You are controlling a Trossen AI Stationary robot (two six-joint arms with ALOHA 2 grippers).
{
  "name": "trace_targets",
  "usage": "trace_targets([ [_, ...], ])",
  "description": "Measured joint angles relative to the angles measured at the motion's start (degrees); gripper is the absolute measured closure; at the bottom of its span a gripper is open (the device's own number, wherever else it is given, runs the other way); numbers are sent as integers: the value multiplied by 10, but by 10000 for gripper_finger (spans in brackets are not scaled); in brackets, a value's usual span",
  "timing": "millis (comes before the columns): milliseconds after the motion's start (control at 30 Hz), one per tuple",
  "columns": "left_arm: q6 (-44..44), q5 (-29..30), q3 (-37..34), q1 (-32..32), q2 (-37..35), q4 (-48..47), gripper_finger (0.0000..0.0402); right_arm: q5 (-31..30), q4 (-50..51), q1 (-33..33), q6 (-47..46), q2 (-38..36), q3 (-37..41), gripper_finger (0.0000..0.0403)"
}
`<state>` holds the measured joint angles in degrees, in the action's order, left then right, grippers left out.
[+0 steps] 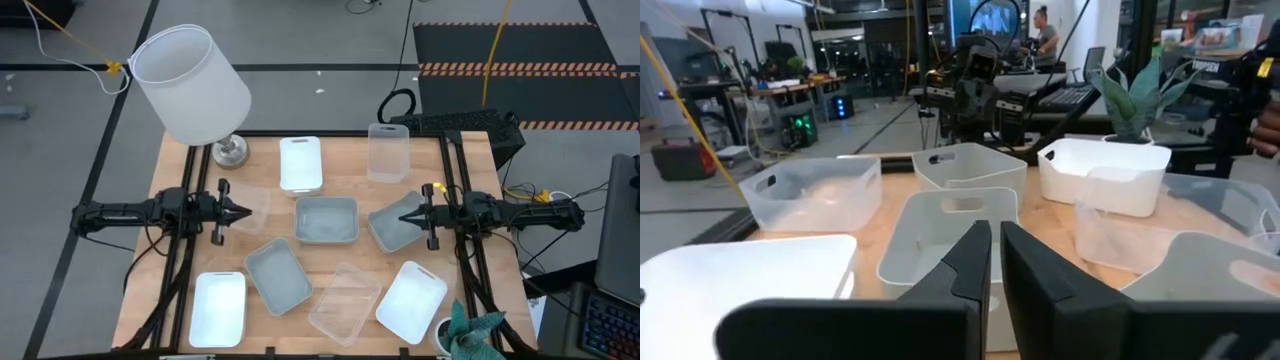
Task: Stack baskets by color
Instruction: Stack the bottom gray bin on the middle gray bin
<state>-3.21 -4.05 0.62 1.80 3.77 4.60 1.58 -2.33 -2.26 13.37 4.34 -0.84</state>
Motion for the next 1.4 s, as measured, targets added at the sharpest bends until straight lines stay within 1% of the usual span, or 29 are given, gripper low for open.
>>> trace_targets([
  [67, 2, 0, 0, 0, 0, 0, 395, 0, 0, 0, -11, 0, 0, 403],
  [267, 5, -2, 2, 0, 0, 25, 399, 0, 0, 0, -22, 0, 0, 403],
  [433, 12, -9, 34, 0, 1, 23, 399, 0, 0, 0, -22, 0, 0, 403],
  [533, 21, -9, 65, 0, 11, 2, 400, 0, 0, 0, -22, 0, 0, 403],
  [733, 34, -9, 145, 0, 60, -41, 399, 0, 0, 0, -22, 0, 0, 403],
  [900, 33, -9, 233, 0, 118, -107, 398, 0, 0, 0, -23, 0, 0, 403],
  [1167, -8, -10, 380, 0, 214, -207, 397, 0, -8, 0, -67, 0, 0, 403],
  [1400, -12, -9, 485, 0, 274, -264, 397, -3, -41, 0, -68, 0, 0, 403],
])
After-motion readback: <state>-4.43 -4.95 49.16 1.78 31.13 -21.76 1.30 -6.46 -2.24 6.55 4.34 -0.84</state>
